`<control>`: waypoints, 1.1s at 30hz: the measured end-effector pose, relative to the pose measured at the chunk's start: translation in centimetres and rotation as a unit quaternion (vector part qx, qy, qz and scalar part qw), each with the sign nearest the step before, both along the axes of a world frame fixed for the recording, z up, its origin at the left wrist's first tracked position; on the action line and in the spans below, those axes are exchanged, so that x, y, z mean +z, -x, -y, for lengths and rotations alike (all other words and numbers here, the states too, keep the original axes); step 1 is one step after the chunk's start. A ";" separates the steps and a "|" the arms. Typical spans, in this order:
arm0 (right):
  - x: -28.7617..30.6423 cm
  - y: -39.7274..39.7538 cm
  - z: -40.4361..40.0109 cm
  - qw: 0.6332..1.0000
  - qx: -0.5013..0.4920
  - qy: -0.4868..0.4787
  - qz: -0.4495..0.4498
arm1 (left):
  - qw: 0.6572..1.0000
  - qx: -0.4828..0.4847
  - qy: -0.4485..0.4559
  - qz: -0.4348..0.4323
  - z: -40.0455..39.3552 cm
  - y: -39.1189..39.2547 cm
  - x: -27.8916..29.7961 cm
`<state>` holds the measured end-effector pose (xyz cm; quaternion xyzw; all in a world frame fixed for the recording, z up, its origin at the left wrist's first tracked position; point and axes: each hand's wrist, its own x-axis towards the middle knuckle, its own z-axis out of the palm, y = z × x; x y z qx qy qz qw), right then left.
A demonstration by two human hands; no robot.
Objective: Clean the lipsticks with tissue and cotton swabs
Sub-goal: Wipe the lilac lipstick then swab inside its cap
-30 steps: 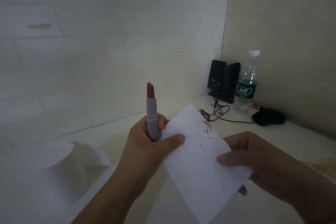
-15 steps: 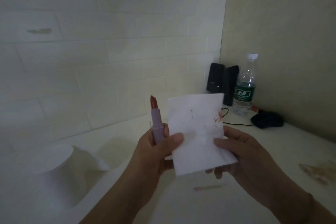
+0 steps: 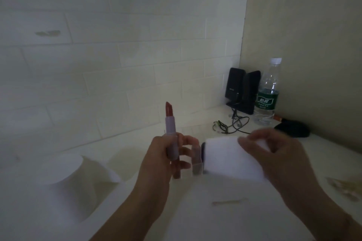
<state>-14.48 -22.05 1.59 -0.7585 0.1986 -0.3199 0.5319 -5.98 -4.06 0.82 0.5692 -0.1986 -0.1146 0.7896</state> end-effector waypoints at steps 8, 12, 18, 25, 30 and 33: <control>0.0 1.4 -5.0 0.975 0.099 0.061 0.189 | 0.985 -0.123 0.040 0.116 1.5 2.7 -1.0; -0.2 0.9 -5.2 0.960 0.188 -0.060 0.197 | 0.986 -0.119 0.016 0.118 1.2 2.9 -0.8; -0.7 0.9 -5.8 0.962 0.161 -0.159 0.153 | 0.982 -0.113 -0.038 0.147 1.4 3.5 -1.1; -0.2 1.0 -6.5 0.945 0.210 -0.206 0.146 | 0.989 -0.118 -0.058 0.068 1.5 3.9 -0.8; 0.2 1.4 -6.3 0.952 0.167 -0.212 0.142 | 0.968 -0.220 0.025 -0.122 1.4 4.4 -0.2; -0.1 1.2 -6.4 0.950 0.170 -0.218 0.144 | 0.977 -0.176 0.002 -0.123 1.6 4.5 -0.3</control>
